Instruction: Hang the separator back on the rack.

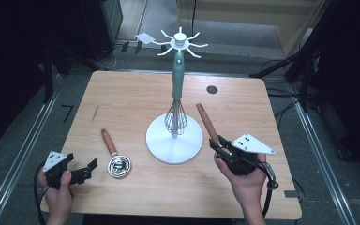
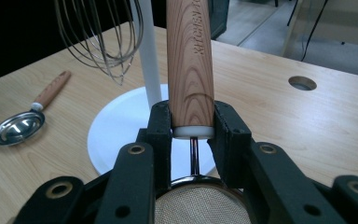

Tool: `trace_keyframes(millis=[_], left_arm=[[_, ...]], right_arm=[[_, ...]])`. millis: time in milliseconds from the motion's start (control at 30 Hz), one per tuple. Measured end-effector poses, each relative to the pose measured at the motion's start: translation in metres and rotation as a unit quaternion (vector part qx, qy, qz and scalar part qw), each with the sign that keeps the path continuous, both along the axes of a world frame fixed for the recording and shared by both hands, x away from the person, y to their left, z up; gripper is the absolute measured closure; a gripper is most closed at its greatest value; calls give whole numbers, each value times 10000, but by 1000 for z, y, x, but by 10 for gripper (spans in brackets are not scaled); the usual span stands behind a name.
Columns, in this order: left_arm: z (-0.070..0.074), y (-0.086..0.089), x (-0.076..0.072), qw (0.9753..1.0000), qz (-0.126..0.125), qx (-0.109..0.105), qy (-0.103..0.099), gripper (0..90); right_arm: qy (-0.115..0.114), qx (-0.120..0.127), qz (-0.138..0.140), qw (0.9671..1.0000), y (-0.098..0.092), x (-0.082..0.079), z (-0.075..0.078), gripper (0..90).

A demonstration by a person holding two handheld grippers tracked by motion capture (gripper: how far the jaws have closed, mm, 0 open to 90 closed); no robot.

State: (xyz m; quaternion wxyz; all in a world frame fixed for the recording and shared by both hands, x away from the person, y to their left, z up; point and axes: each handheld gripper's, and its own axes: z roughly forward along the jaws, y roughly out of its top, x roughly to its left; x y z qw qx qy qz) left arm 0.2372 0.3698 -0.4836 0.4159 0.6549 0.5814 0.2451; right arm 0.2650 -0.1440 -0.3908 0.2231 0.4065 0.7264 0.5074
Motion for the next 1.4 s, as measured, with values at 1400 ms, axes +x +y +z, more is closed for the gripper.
trace_keyframes(millis=[1400], left_arm=[[0,2,-2,10000,21,-80,-8,0]], right_arm=[[-827,717,-176,9938,9,-16,43,721]])
